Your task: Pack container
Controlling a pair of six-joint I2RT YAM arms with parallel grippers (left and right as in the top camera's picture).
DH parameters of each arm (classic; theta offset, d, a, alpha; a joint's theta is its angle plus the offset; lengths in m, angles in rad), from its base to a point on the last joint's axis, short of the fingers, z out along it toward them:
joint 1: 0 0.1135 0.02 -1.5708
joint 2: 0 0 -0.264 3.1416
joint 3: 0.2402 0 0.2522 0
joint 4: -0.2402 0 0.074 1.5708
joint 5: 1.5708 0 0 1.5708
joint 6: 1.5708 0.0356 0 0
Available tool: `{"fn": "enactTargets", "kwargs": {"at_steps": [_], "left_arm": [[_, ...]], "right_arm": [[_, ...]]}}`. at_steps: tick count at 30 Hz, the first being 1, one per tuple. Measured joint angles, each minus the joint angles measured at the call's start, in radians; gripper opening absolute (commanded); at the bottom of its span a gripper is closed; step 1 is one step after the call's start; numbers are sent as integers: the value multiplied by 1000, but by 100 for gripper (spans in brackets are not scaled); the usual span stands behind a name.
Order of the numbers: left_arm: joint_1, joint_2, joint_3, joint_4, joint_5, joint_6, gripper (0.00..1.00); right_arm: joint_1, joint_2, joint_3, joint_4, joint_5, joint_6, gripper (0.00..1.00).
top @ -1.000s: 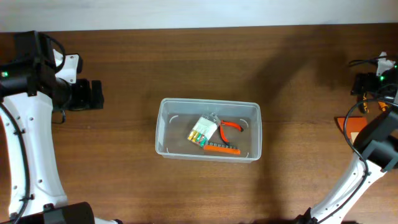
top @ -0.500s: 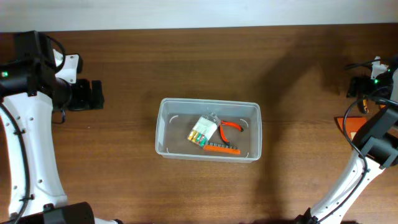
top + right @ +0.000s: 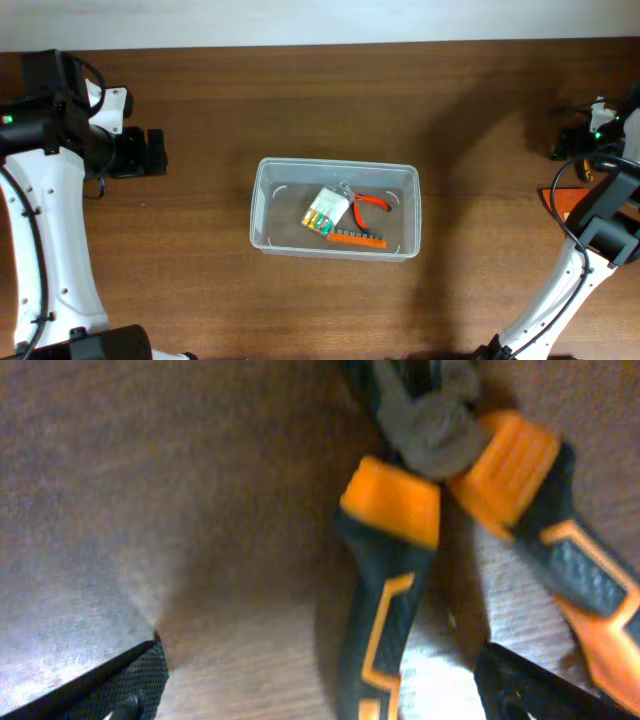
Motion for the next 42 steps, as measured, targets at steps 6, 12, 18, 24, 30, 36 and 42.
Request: {"fn": "enactTargets", "kwargs": {"at_steps": [6,12,18,24,30,36,42], "left_arm": [[0,0,0,0,0,0,99],[0,0,0,0,0,0,99],[0,0,0,0,0,0,99],[0,0,0,0,0,0,99],[0,0,0,0,0,0,99],[0,0,0,0,0,0,99],[0,0,0,0,0,0,99]], "right_arm": [[0,0,0,31,-4,0,99],[0,0,0,51,-7,1,99],[0,0,0,49,-8,14,85],[0,0,0,47,-11,27,67],[0,0,0,51,-11,60,55],[0,0,0,52,-7,76,32],[0,0,0,48,-3,80,17]]}}
